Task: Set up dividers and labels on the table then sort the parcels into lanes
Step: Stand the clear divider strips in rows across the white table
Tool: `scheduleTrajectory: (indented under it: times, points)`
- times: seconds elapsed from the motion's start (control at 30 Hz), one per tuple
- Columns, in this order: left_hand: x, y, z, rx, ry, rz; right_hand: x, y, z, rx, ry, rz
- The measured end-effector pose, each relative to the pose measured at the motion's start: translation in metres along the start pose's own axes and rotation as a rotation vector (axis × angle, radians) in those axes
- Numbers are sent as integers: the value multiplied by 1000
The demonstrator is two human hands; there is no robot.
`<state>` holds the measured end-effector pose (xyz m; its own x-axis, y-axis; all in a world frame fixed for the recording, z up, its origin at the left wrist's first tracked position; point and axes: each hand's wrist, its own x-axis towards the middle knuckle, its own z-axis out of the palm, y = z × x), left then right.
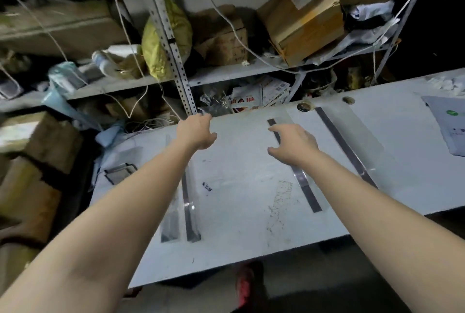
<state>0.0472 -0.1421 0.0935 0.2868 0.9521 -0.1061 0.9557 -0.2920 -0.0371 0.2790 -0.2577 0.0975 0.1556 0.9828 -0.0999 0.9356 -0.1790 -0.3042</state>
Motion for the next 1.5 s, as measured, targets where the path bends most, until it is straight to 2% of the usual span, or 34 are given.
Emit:
scheduleTrajectory:
  times: [0.33, 0.63, 0.87, 1.03, 1.23, 1.5]
  points:
    - [-100, -100, 15, -97, 30, -158, -27, -103, 28, 57, -37, -205]
    - [-95, -144, 58, -206, 85, -133, -27, -155, 82, 105, -120, -206]
    - [-38, -166, 97, -236, 86, 53, -8, -177, 131, 137, -185, -57]
    - [11, -168, 116, -207, 128, 300, -4, -182, 162, 211, -222, 108]
    - [50, -181, 130, -190, 103, 586, -13, -185, 183, 362, -234, 234]
    - [76, -192, 133, -185, 130, 710, -26, -180, 186, 411, -316, 311]
